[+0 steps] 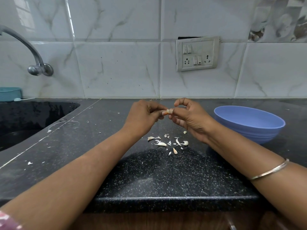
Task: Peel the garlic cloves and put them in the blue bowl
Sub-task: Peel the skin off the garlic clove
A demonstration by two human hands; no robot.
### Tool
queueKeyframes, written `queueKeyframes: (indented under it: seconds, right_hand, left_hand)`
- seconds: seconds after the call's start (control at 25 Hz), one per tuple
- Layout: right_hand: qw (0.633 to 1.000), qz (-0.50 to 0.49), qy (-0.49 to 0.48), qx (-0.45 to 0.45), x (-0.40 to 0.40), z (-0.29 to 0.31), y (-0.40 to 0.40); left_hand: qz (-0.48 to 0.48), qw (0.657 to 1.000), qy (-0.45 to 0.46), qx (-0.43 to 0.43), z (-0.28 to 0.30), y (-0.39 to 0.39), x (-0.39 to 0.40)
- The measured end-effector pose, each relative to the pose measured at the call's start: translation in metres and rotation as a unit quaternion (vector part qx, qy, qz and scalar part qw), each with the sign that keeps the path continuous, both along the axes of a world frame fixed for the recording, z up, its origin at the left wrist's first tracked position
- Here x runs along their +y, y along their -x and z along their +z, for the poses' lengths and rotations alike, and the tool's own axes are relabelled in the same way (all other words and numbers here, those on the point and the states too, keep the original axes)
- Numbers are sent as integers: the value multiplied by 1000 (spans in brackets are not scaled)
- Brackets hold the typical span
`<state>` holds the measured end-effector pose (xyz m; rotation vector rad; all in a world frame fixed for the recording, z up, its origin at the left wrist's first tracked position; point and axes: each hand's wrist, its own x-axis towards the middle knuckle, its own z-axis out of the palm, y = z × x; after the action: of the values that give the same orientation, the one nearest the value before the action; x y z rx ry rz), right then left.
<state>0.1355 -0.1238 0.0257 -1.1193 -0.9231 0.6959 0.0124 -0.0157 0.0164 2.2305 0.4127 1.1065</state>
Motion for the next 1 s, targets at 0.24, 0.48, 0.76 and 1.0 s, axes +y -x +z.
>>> queueKeyframes:
  seconds: [0.24,0.48,0.76,1.0]
  right_hand:
    - [1000,-9,-4,-19,-1,0,1]
    - [994,-28,2,-101,4,-4,-1]
    - [991,-23,19,-127,4,-5,0]
    - [986,5,40,-161,3,-5,2]
  left_hand:
    - [-36,996,78,1,-3,-4,-6]
    - [-102,960,254,-54,-3,-2,-7]
    - [-113,929,338,-100,-2,3,6]
    - [-136,914,366,-112,-1,4,9]
